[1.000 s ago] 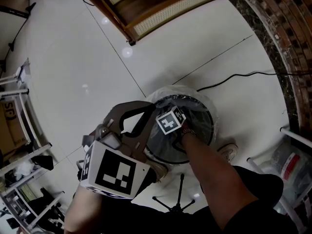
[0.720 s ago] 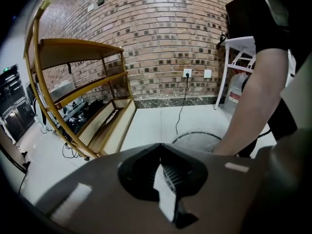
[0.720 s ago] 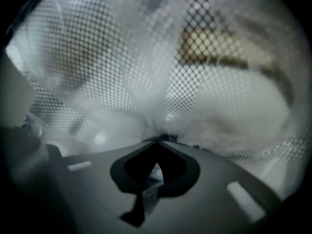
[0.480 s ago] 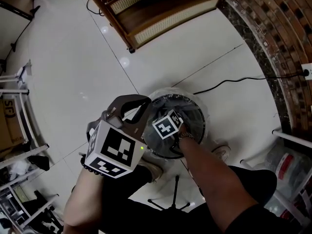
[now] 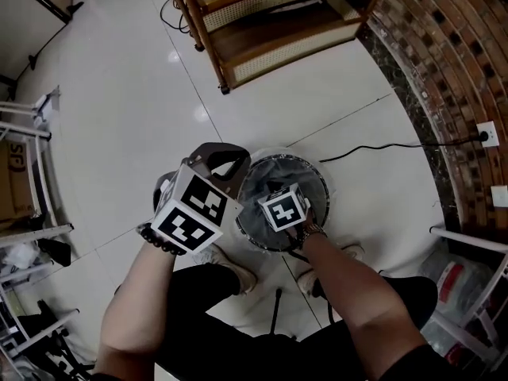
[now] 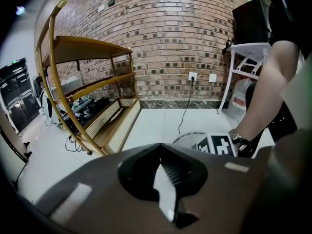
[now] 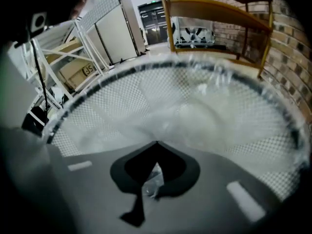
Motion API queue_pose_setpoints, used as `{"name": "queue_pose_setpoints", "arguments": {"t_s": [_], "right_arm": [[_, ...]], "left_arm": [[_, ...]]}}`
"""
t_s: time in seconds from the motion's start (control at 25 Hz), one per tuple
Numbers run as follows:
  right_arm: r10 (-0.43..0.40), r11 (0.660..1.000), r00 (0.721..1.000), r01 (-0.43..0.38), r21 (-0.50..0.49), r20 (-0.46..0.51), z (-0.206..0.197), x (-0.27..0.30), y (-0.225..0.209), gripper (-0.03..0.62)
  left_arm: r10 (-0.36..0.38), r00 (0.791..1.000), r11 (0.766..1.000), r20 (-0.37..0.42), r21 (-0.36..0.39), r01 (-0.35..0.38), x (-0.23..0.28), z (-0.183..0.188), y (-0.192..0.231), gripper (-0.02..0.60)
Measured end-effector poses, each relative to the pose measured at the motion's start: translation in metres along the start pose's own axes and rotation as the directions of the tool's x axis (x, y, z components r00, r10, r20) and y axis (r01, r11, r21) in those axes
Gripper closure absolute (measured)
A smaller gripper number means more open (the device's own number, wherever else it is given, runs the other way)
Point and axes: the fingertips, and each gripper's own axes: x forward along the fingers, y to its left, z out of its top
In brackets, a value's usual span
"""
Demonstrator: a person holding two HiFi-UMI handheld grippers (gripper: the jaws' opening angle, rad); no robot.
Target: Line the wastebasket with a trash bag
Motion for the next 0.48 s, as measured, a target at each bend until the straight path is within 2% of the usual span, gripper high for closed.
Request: {"name": "queue_pose_setpoints", "arguments": {"t_s": [0.2, 0.48], "right_arm": [[-0.001, 1.000, 0.998, 0.000, 0.021, 0.057, 0.015, -0.038, 0.003, 0.591], [-0.053, 0.998, 0.987, 0.049, 0.029, 0.150, 0.033, -0.113, -0.012, 0.591]], "left_arm": [[-0.021, 1.000, 1.000, -0.008, 0.002, 0.021, 0.002, -0.005, -0.010, 0.577], [-0.020, 0.999, 1.000, -0.031, -0.020, 0.019, 0.000, -0.024, -0.012, 0.577]]}}
